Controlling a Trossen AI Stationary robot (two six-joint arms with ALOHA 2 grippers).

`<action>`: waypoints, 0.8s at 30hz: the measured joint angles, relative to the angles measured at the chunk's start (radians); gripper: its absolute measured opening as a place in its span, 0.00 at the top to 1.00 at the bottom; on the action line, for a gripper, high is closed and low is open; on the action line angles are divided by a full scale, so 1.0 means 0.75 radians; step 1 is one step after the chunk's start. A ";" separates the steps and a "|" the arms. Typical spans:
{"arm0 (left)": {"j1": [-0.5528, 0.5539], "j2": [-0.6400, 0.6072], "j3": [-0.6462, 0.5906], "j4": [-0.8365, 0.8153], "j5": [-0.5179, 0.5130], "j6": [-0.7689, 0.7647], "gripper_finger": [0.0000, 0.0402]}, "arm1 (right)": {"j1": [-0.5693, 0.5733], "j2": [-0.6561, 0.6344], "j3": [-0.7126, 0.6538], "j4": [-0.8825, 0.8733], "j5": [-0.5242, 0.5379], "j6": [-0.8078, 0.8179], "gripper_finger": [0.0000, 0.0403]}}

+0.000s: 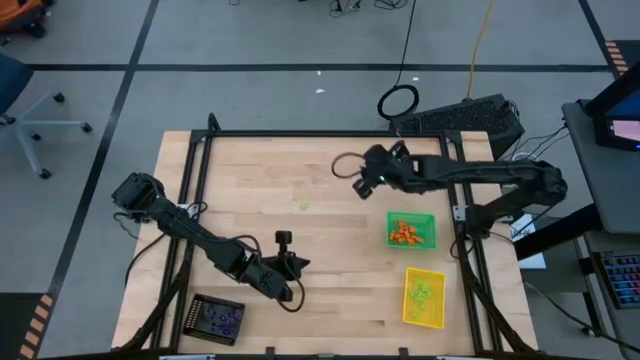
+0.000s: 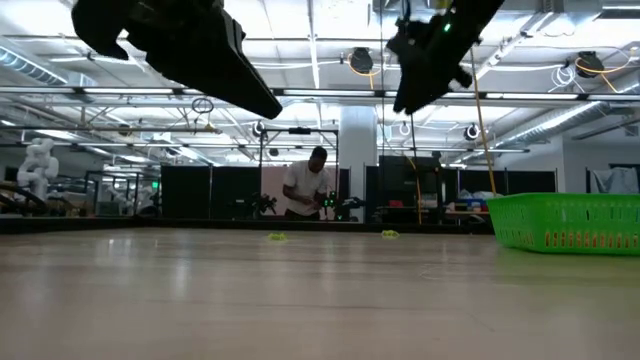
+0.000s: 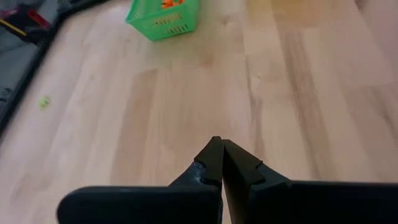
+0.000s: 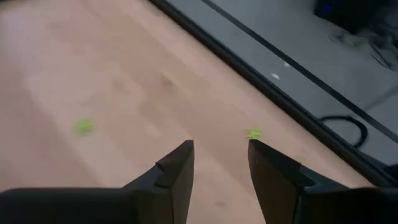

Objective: Sort Halloween decoration
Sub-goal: Put the green spider toy into the yellow bin

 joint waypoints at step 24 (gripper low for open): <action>0.138 -0.001 0.000 -0.007 -0.012 0.089 0.98 | -0.598 0.616 -0.002 0.372 -0.453 -0.051 0.62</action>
